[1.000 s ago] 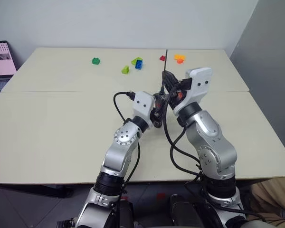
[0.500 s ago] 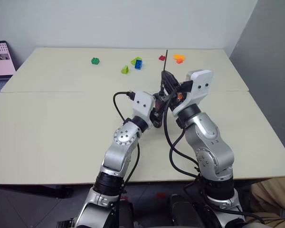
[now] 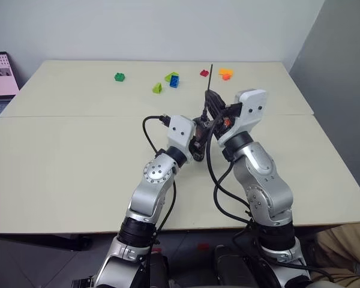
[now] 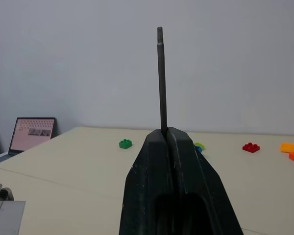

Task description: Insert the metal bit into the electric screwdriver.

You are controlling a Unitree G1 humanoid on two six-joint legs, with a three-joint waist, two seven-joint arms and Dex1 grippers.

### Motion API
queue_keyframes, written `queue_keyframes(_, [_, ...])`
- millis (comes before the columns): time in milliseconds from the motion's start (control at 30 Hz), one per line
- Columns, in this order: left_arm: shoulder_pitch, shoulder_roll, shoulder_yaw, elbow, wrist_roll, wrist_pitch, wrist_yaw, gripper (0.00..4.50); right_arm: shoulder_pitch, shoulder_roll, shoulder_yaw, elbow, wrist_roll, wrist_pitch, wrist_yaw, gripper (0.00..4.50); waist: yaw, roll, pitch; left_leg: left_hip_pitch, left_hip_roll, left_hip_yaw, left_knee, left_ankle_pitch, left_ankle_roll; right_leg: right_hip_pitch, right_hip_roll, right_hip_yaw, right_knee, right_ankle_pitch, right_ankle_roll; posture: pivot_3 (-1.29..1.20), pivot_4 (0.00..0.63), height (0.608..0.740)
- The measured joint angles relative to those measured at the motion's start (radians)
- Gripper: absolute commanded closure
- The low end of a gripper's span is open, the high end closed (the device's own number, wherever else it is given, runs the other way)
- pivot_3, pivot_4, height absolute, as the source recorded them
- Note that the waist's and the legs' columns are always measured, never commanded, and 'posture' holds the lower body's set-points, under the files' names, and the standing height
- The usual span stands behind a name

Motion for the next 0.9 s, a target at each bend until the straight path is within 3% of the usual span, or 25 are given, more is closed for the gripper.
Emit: queue_keyframes(900, [0.0,0.003,0.0,0.0,0.0,0.0,0.0,2.85,0.0,0.021,0.01,0.02,-0.02,-0.02,0.0,4.5,-0.008,0.0,0.0,0.0,0.0,0.0,-0.001,0.0,0.0,0.0,0.0,0.0,0.0,0.0,0.0,0.0,0.15,0.74])
